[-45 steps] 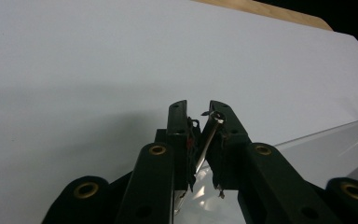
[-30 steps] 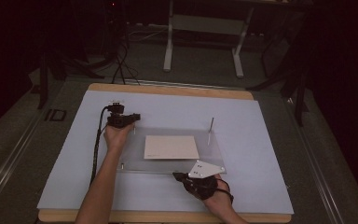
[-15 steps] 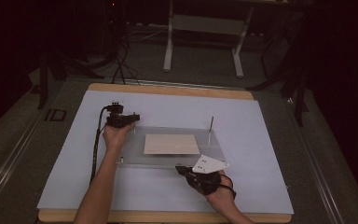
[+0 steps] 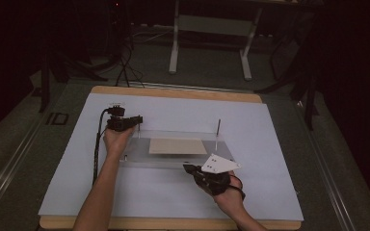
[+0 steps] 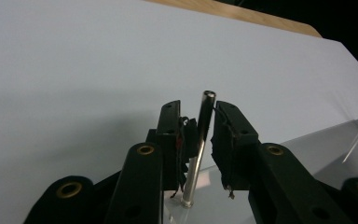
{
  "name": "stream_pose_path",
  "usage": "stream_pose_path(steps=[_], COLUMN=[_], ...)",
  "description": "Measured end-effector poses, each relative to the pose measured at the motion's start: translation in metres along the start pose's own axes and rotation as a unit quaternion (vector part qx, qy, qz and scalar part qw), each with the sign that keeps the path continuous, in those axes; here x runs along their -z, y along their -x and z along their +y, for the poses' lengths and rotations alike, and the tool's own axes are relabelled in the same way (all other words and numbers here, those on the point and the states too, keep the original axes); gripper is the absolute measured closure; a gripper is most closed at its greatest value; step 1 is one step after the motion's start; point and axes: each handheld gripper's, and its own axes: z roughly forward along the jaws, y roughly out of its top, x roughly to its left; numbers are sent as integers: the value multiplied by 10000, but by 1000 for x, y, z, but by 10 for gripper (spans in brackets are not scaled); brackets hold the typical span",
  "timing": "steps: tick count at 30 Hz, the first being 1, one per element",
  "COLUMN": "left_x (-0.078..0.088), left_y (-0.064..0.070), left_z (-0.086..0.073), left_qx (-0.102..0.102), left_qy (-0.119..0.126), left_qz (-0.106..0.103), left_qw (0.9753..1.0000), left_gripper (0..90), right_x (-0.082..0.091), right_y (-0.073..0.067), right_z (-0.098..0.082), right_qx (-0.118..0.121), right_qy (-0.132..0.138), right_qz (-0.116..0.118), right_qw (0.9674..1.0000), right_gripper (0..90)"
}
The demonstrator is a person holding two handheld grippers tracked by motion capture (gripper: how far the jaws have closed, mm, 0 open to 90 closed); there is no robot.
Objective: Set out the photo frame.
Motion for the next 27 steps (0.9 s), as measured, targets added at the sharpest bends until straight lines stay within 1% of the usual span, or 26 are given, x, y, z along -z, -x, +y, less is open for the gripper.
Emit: stream_pose_path(steps=[4, 5, 7, 8, 10, 13, 17, 18, 27], left_x=[3, 4, 5, 5, 6, 8, 11, 13, 23], left_y=[1, 1, 1, 0, -1, -1, -1, -1, -3], left_z=[1, 1, 1, 2, 2, 2, 4, 4, 5], left_qx=[-35, -47, -62, -63, -57, -62, -71, -87, -150], left_qy=[81, 86, 104, 107, 113, 138, 209, 220, 343], left_qz=[-10, -7, 49, 73, 65, 75, 34, 28, -19], left_qw=[10000, 10000, 9999, 9999, 9999, 9999, 9998, 9997, 9993], left_gripper=[712, 706, 705, 698, 698, 698, 689, 683, 672], right_x=[0, 0, 0, -1, 0, 0, 0, 1, 3], right_y=[2, 4, 5, 9, 12, 12, 14, 16, 21], right_z=[3, 5, 5, 6, 6, 8, 11, 13, 23], right_qx=[-29, -60, -99, -179, -226, -199, -230, -240, -243], right_qy=[67, 65, 69, 62, 92, 106, 182, 226, 332], right_qz=[-44, -92, -109, -146, -165, -216, -250, -268, -353], right_qw=[10000, 9999, 9999, 9997, 9996, 9995, 9993, 9991, 9985], right_gripper=[900, 900, 900, 900, 900, 900, 900, 900, 900])
